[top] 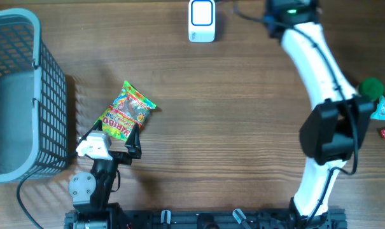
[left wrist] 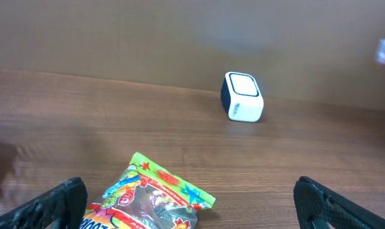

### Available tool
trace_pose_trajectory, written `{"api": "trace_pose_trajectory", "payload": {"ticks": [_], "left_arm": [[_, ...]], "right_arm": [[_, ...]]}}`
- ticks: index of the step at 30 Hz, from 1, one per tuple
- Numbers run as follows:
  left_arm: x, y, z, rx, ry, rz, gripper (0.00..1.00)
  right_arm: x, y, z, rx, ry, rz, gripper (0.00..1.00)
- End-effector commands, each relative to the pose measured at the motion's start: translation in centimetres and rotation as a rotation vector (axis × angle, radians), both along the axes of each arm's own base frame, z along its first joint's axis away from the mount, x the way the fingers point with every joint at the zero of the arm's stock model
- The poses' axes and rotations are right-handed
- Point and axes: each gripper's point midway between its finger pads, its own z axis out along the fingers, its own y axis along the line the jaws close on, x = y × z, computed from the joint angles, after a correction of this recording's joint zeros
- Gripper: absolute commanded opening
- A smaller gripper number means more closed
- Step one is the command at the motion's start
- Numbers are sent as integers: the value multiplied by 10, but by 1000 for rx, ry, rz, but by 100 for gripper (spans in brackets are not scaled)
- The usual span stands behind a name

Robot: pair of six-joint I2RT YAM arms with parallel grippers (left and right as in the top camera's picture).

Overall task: Scan the item barcode
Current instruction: 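Move the candy pack to the far right and drop it, then reach the right gripper to the Haribo bag and grasp it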

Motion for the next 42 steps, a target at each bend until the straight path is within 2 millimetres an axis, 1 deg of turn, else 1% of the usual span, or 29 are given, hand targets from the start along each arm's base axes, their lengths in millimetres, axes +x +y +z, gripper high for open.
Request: {"api": "trace_pose_trajectory", "payload": {"ticks": [1,2,5,7,9,11,13,14,15,16,17,18,19,22,23,24,25,26,27,30,31,32,33,34,37,39,40,41,42], "left_arm": [[1,3,-4,1,8,14,100],[1,3,-4,1,8,14,100],[1,3,-4,2,8,14,100],[1,3,-4,2,8,14,100],[1,3,-4,1,8,14,100],[1,3,-4,1,8,14,100],[1,3,-4,1,8,14,100],[1,3,-4,1,8,14,100],[1,3,-4,2,8,14,100],[1,3,-4,1,8,14,100],[1,3,-4,1,8,14,100],[1,3,-4,1,8,14,100],[1,3,-4,1,8,14,100],[1,3,-4,1,8,14,100],[1,3,-4,1,8,14,100],[1,3,-4,1,8,14,100],[1,3,-4,1,8,14,100],[1,3,-4,1,8,14,100],[1,3,-4,1,8,14,100],[1,3,-4,1,8,14,100],[1,3,-4,1,8,14,100],[1,3,-4,1,8,14,100],[1,3,-4,1,8,14,100],[1,3,-4,1,8,14,100],[1,3,-4,1,8,14,100],[1,3,-4,1,8,14,100],[1,3,-4,1,8,14,100],[1,3,-4,1,8,14,100],[1,3,-4,1,8,14,100]], "right_arm": [[-24,-86,-65,51,122,-162,4],[-30,-100,-79,93,141,-176,4],[-48,-130,-116,202,189,-214,4],[-66,-150,-134,254,191,-281,4],[-82,-166,-148,279,186,-345,4],[-95,-177,-162,320,194,-372,5],[-98,-179,-171,372,200,-365,7],[-97,-178,-173,391,199,-352,12],[-94,-177,-173,404,190,-342,22],[-91,-176,-171,412,181,-332,34],[-86,-174,-167,417,178,-309,52],[-77,-168,-159,430,171,-265,79],[-68,-161,-150,444,158,-223,99],[-43,-136,-114,483,92,-113,100],[-32,-117,-95,524,59,-46,100],[-22,-92,-79,588,40,39,100],[-18,-65,-69,663,35,125,100],[-16,-43,-62,725,38,193,100],[-18,-12,-57,816,55,281,100],[-38,86,-51,1093,176,537,100],[-49,127,-52,1175,239,672,100],[-70,182,-53,1250,321,890,100],[-85,213,-58,1284,375,992,100],[-98,235,-66,1308,418,1029,100],[-128,287,-91,1323,523,1088,100],[-150,326,-103,1341,565,1167,100],[-158,340,-103,1348,574,1215,100],[-170,362,-102,1355,583,1291,100],[-178,377,-102,1345,587,1340,100]]}}
